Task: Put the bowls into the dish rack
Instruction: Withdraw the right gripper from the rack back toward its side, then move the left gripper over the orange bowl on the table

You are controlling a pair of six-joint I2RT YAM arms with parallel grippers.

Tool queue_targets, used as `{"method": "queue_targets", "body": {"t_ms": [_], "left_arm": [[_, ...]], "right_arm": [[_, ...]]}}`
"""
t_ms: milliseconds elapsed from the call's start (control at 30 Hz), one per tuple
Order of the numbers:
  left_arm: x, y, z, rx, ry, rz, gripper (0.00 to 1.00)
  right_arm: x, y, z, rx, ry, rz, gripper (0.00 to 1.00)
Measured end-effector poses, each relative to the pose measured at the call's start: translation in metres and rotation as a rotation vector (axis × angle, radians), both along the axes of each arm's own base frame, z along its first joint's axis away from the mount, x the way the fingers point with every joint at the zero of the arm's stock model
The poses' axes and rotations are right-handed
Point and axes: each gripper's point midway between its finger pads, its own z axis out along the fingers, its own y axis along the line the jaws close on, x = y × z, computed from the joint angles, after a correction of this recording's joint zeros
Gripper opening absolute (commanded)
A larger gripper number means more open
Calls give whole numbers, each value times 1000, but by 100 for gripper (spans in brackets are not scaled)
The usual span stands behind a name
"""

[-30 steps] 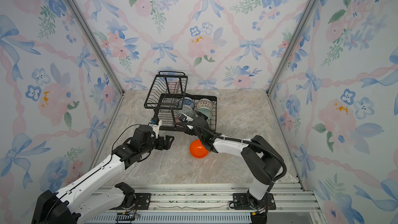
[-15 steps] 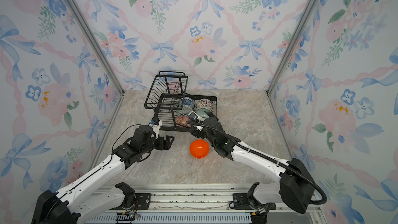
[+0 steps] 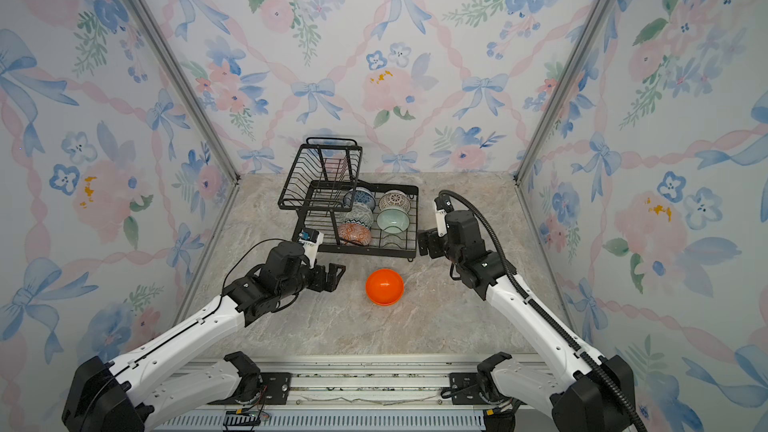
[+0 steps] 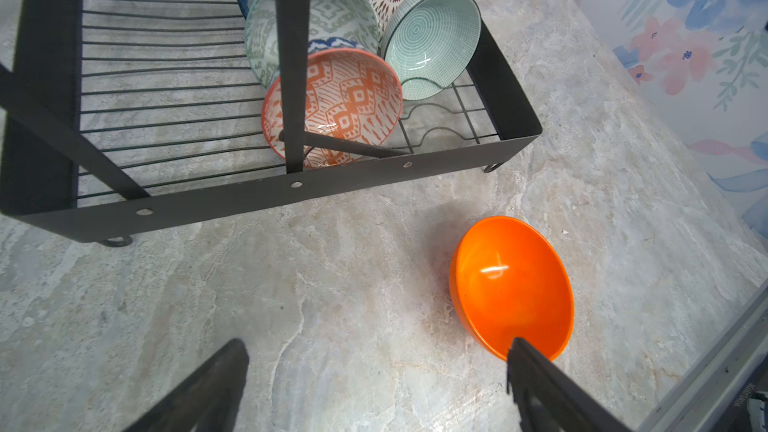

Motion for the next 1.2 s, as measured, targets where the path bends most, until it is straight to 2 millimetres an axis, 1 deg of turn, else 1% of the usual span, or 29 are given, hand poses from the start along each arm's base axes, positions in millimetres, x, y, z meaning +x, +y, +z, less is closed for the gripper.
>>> {"method": "queue_targets", "body": {"t_ms": [100, 200, 433, 533, 667, 900, 1067, 1200], "left_arm": [[-3, -5, -4, 12, 8, -16, 98], [-6, -11, -8, 21, 16, -30, 98], [-16, -24, -13, 15, 42, -61, 98], [-20, -29, -16, 13, 56, -67, 98], [-26, -38, -26, 24, 88, -83, 98], [-44, -56, -42, 43, 141, -132, 98], [-58, -69, -53, 61, 169, -170, 98], [-63, -78, -62, 66, 189, -186, 98]], "right_arm": [[-2, -13, -6, 47, 51, -48, 97], [-5, -21, -14, 75, 99, -82, 97], [-8, -32, -22, 107, 151, -131, 97], [-9, -34, -24, 116, 159, -138, 97], [-11, -36, -33, 122, 180, -148, 97], [-12, -33, -36, 133, 190, -136, 97], [-12, -31, -44, 133, 207, -130, 97], [-11, -30, -49, 131, 224, -126, 97]]}}
